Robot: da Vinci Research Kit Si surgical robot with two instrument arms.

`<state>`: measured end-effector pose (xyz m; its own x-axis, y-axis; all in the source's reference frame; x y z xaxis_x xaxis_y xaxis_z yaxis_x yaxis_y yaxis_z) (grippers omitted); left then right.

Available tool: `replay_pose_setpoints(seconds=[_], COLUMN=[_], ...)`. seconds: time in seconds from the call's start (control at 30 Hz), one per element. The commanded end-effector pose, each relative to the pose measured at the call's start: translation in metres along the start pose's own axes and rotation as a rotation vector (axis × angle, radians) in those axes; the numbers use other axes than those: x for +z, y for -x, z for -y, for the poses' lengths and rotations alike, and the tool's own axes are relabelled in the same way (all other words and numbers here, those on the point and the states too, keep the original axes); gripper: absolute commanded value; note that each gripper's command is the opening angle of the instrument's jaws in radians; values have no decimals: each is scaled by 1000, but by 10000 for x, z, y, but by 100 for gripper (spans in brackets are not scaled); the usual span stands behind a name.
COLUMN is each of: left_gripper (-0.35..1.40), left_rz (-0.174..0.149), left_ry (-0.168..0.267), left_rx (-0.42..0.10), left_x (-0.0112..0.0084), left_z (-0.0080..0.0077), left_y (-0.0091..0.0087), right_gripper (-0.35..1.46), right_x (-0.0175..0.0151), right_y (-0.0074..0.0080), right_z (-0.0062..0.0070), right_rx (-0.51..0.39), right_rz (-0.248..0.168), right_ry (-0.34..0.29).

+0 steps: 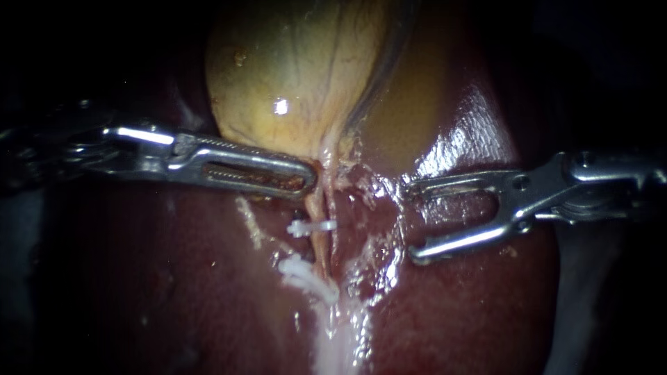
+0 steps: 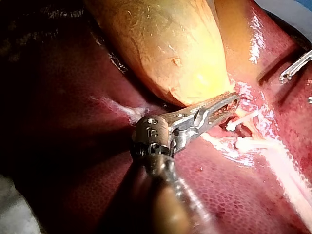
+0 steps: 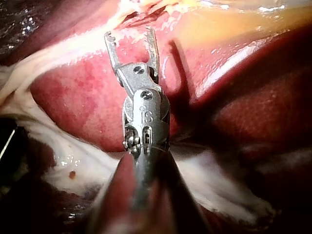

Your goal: Going back third clip left tube

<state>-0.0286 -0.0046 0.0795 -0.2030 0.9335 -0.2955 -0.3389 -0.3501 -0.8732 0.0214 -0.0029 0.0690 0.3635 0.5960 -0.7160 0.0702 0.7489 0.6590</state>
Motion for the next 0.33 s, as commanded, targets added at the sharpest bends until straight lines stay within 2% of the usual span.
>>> replay_pose_setpoints(seconds=[0.03, 0.33], left_gripper=[-35, -35], left_rz=[1, 1], left_ry=[-2, -1], left_rx=[0, 0], left_x=[0, 0], left_z=[0, 0], left_y=[0, 0], right_gripper=[50, 50], right_x=[0, 0], right_y=[0, -1], right_z=[0, 0], right_rx=[0, 1], right_rz=[0, 0], right_ry=[0, 0])
